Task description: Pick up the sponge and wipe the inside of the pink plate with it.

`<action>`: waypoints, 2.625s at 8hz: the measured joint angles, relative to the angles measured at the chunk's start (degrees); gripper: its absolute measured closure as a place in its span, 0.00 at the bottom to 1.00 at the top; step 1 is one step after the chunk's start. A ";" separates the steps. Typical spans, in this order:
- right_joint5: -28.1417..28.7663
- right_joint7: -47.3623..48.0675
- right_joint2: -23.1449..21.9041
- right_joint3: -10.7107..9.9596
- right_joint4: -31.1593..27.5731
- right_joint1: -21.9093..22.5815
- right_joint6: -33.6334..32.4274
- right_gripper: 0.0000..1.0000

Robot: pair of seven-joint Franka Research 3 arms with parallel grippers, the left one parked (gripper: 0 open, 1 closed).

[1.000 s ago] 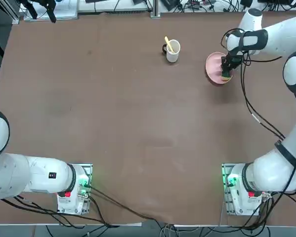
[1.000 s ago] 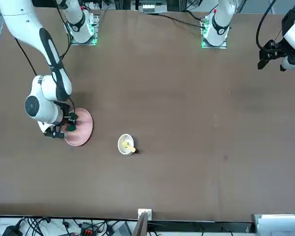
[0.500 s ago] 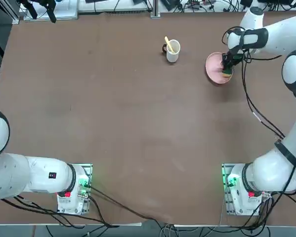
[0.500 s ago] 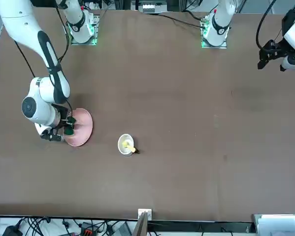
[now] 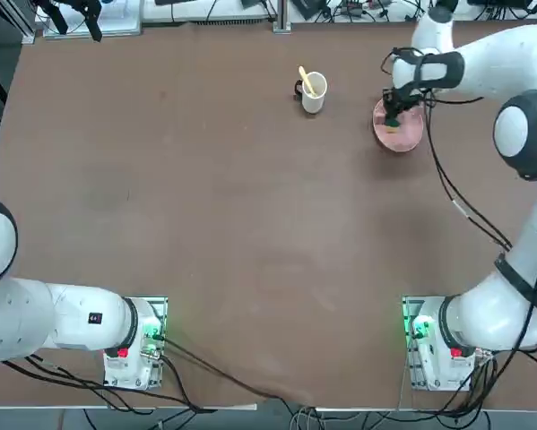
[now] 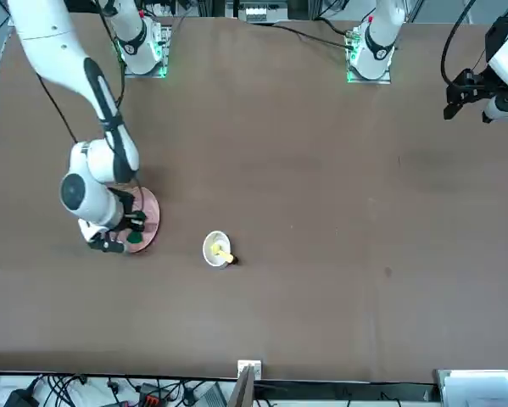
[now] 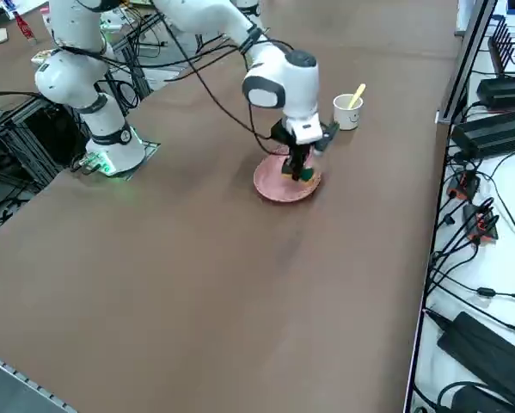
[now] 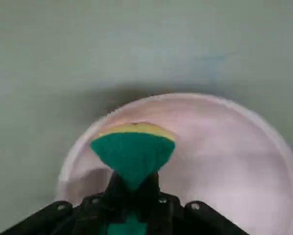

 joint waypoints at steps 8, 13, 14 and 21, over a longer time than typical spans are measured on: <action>-0.18 6.18 -1.86 -0.97 -2.12 2.09 -8.63 0.91; -0.15 2.62 -3.40 -2.99 -4.29 -1.19 -11.34 0.91; -0.18 0.91 -3.42 -3.33 -4.38 -2.20 -11.38 0.91; -0.27 -9.72 -2.59 -3.95 -3.49 -5.83 -3.52 0.91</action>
